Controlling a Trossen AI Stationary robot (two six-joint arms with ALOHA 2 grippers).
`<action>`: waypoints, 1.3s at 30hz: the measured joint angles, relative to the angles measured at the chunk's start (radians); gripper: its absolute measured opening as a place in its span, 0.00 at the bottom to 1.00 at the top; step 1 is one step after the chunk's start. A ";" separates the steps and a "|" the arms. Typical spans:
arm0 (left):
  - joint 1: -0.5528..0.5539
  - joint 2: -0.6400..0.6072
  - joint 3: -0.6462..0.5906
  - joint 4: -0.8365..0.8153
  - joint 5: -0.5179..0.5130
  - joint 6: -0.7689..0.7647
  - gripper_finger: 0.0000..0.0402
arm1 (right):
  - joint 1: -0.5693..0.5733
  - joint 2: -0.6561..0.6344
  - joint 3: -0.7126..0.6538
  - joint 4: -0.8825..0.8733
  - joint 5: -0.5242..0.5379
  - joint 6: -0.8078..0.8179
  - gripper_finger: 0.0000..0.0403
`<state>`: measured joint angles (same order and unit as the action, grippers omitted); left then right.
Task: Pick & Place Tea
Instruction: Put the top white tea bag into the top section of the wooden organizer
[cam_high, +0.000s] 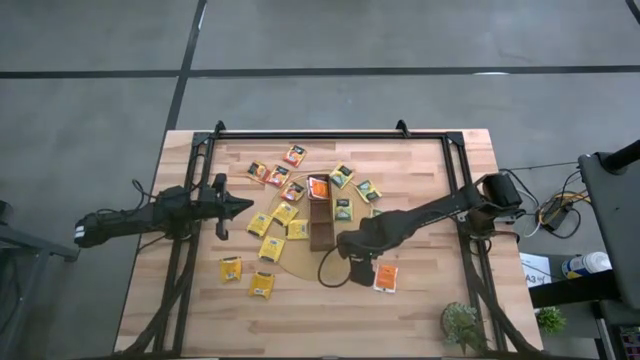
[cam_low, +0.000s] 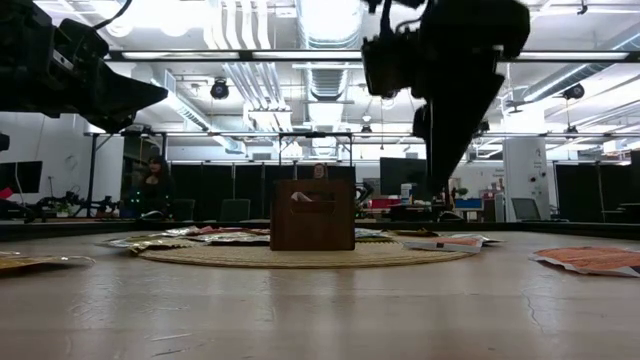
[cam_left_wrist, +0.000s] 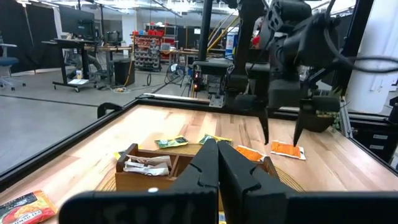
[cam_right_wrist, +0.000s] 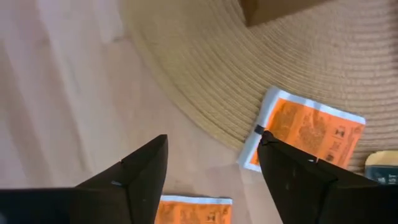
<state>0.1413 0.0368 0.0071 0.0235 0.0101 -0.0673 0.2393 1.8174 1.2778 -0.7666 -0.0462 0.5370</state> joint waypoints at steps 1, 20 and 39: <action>0.000 0.000 0.000 0.000 0.000 0.000 0.00 | -0.002 0.004 -0.010 -0.001 0.000 0.009 0.61; 0.000 0.000 0.000 0.000 0.000 0.000 0.00 | -0.031 0.047 -0.127 0.050 0.098 -0.075 0.61; 0.000 0.000 0.000 0.000 0.000 0.000 0.00 | -0.022 0.042 -0.080 0.029 0.048 -0.051 0.57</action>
<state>0.1417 0.0368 0.0073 0.0234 0.0101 -0.0673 0.2175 1.8595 1.1978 -0.7379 0.0022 0.4859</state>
